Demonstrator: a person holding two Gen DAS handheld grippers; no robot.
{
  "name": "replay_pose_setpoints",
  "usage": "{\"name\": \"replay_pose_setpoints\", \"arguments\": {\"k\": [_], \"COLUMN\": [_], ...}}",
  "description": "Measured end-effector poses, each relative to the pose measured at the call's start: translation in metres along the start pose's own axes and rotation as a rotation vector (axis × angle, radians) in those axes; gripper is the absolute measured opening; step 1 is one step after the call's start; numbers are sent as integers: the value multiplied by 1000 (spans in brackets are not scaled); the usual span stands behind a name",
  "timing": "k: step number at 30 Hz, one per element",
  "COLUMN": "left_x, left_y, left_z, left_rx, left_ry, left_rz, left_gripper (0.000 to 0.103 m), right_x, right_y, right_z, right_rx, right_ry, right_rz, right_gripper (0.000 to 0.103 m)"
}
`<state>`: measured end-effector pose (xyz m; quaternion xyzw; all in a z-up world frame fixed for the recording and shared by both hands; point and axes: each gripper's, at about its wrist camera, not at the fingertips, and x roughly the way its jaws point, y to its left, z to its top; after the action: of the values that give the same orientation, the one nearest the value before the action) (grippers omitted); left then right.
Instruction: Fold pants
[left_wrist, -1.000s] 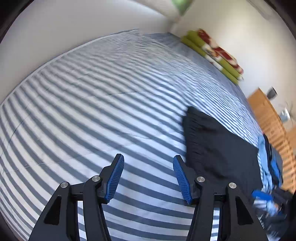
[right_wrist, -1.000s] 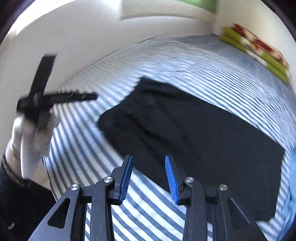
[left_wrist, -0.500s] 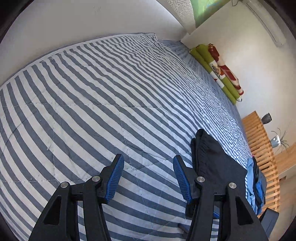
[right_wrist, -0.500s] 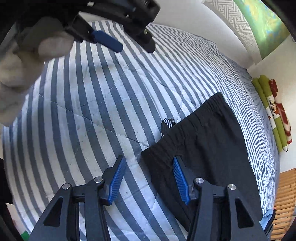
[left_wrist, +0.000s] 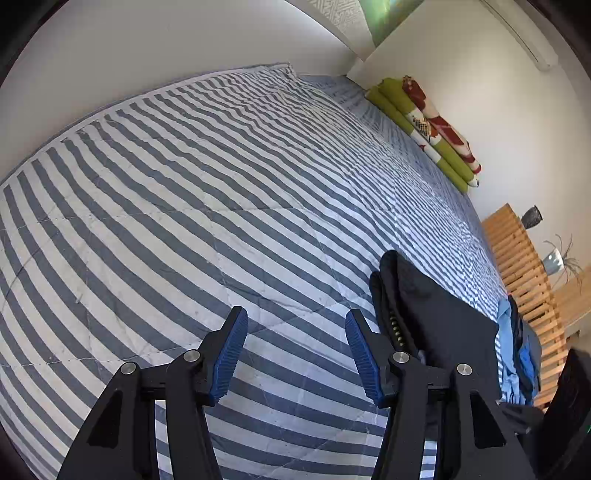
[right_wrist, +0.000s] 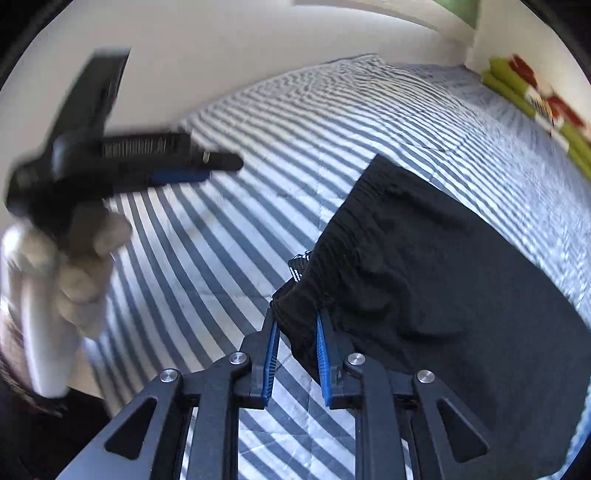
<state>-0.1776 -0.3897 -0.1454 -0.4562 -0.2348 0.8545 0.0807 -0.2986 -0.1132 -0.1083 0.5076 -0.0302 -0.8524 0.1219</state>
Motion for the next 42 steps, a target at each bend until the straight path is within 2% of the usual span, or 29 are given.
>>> {"name": "replay_pose_setpoints", "arguments": {"k": [4, 8, 11, 13, 16, 19, 23, 27, 29, 31, 33, 35, 37, 39, 42], "left_x": [12, 24, 32, 38, 50, 60, 73, 96, 110, 124, 135, 139, 145, 142, 134], "left_y": [-17, -43, -72, -95, -140, -192, -261, -328, -352, -368, -375, -376, -371, -368, -367], "left_z": [-2, -7, -16, -25, -45, -67, -95, -125, -140, -156, -172, -185, -191, -190, -192], "left_rx": [37, 100, 172, 225, 323, 429, 547, 671, 720, 766, 805, 827, 824, 811, 807], "left_ry": [16, 28, 41, 54, 78, 94, 130, 187, 235, 296, 346, 368, 376, 368, 362], "left_rz": [18, 24, 17, 8, -15, -59, -142, -201, -238, -243, -233, -214, -208, -220, -230], "left_gripper": [59, 59, 59, 59, 59, 59, 59, 59, 59, 59, 59, 59, 59, 59, 59], "right_x": [-17, -41, -73, -102, -135, -146, -147, -141, -138, -135, -142, -163, -182, -190, -172], "right_y": [-46, -101, -161, -205, -271, -313, -338, -342, -341, -346, -348, -348, -341, -332, -321], "right_z": [3, 0, -20, -49, -105, -157, -200, -215, -215, -214, -220, -234, -234, -219, -175], "right_rx": [244, 436, 588, 679, 824, 924, 1023, 1042, 1024, 1014, 1013, 1017, 970, 861, 705], "right_ry": [-39, -109, -200, -275, -360, -374, -373, -341, -317, -291, -271, -297, -347, -369, -308], "right_rz": [134, 204, 236, 220, 147, 55, 26, 49, 36, 25, -7, -99, -147, -162, -130], "right_gripper": [17, 16, 16, 16, 16, 16, 15, 15, 16, 21, 30, 32, 34, 34, 34]}}
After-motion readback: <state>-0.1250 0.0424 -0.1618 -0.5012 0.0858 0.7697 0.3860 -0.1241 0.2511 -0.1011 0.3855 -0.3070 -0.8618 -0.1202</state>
